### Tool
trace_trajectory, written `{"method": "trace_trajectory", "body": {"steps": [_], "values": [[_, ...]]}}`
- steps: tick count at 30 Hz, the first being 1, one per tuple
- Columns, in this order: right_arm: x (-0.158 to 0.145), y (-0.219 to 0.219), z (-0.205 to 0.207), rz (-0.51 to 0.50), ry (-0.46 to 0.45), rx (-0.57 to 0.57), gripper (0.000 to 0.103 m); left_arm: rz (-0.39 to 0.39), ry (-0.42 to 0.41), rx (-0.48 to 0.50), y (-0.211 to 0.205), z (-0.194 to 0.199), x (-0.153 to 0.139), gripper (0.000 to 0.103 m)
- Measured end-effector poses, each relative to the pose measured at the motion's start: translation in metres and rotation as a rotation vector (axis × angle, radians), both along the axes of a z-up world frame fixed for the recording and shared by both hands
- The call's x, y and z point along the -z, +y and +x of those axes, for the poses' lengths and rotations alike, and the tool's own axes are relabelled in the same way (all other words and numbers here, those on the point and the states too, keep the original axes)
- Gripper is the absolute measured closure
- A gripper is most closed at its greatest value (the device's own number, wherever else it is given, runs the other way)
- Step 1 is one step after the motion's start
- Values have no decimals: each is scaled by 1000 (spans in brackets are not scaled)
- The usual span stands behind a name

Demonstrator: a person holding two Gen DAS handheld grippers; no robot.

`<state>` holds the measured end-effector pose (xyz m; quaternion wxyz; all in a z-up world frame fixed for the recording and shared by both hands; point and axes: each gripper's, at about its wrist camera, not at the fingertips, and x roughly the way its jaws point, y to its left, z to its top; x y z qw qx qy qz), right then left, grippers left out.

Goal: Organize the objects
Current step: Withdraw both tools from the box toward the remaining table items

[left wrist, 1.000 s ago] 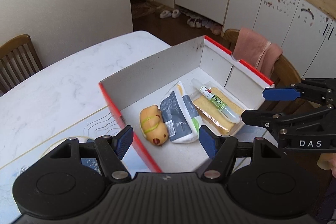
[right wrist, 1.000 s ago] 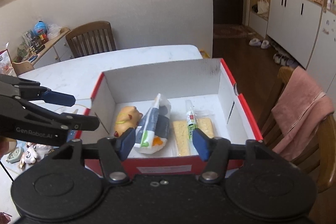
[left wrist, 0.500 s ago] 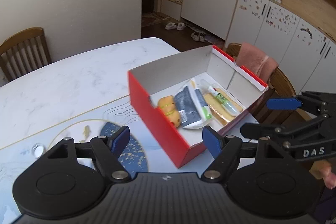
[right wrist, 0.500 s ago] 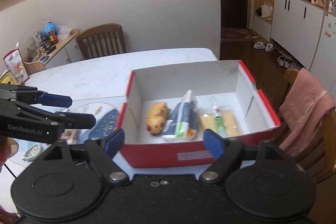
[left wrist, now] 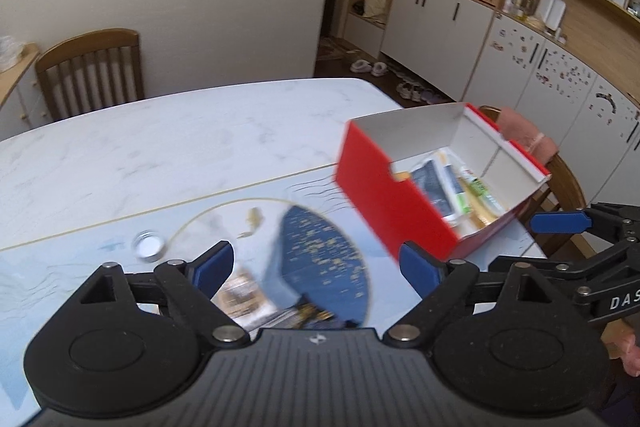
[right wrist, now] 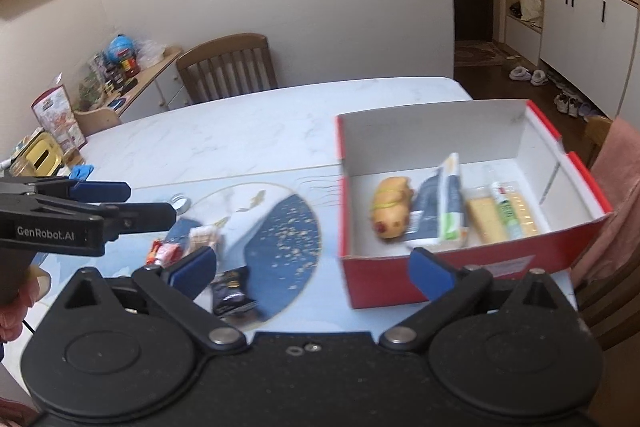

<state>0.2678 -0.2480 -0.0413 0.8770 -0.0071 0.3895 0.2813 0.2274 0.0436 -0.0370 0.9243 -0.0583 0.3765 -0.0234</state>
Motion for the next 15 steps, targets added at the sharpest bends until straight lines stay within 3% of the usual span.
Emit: {"method": "trace_trajectory", "body": {"steps": [5,15], "values": [[2,32,-16,-28,-3,-33,1,15,-2,-15,34,-20,9,3],[20,80,-36,-112,2,-68,0,-2,0,-52,95,-57,38,0]]}}
